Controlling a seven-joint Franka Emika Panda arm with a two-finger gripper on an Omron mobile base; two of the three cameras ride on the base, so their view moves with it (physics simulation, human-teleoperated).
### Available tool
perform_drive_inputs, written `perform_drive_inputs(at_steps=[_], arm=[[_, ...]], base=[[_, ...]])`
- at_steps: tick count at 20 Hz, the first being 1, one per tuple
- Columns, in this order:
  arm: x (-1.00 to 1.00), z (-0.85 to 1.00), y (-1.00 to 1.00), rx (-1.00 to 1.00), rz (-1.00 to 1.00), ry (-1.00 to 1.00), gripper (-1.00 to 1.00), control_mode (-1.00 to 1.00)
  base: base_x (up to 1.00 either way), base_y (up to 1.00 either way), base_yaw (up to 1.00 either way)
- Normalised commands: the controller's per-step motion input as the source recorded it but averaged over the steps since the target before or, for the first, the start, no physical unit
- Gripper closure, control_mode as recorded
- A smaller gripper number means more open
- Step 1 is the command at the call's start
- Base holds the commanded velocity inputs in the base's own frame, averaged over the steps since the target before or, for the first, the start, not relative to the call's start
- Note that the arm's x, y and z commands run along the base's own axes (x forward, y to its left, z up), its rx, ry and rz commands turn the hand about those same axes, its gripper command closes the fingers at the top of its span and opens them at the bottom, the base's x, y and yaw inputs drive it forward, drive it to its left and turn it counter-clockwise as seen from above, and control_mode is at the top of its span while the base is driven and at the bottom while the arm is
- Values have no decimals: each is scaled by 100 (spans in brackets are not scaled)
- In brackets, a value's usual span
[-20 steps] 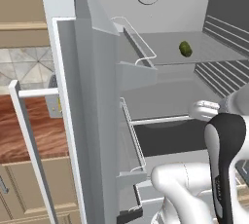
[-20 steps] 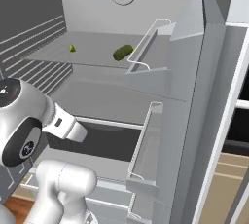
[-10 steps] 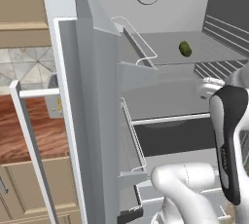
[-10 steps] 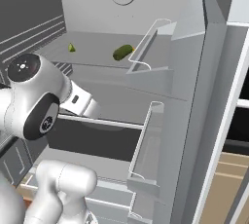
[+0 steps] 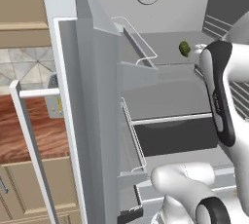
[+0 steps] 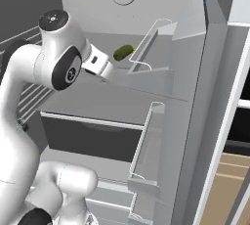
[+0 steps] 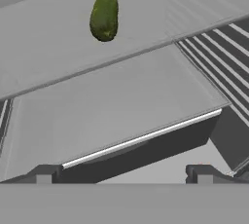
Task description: Gather the lemon wedge and cucumber from the fridge and place them on a tray on the dining counter. Then gather the fish and steak from the fridge and place them on the other tray.
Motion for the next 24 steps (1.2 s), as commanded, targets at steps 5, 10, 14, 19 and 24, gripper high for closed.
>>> perform_drive_inputs(at_steps=[5,10,14,19,24], arm=[[84,1,-16,0,0,1,-100,-100],[82,0,-12,0,0,1,-100,-100],[79,-2,-6,0,0,7,-100,-100],[67,-10,-5,0,0,7,-100,-100],[56,-18,-11,0,0,10,-100,-100]], base=[[0,0,0],[0,0,0],[0,0,0],[0,0,0],[0,0,0]])
